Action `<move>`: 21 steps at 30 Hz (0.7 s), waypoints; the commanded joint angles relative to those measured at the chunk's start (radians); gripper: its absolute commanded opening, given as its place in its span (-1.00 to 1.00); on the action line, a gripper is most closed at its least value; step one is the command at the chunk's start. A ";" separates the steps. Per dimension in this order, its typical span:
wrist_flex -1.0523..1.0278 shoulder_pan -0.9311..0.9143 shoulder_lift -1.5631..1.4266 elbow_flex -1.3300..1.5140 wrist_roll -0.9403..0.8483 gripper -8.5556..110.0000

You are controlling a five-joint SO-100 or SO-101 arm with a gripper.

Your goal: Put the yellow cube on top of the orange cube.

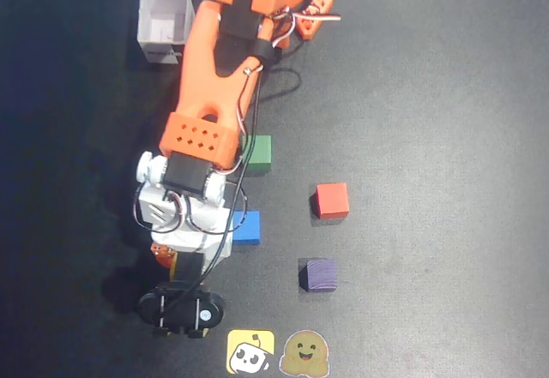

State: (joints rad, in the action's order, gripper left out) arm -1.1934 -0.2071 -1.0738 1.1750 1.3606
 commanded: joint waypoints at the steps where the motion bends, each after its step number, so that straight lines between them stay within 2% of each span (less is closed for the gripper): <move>1: -0.006 0.009 -0.008 -0.048 0.011 -0.76; 21: -0.012 0.011 -0.008 -0.058 0.069 -0.63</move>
State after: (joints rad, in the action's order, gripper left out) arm -1.2026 -0.1994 -1.0738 1.1750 1.4189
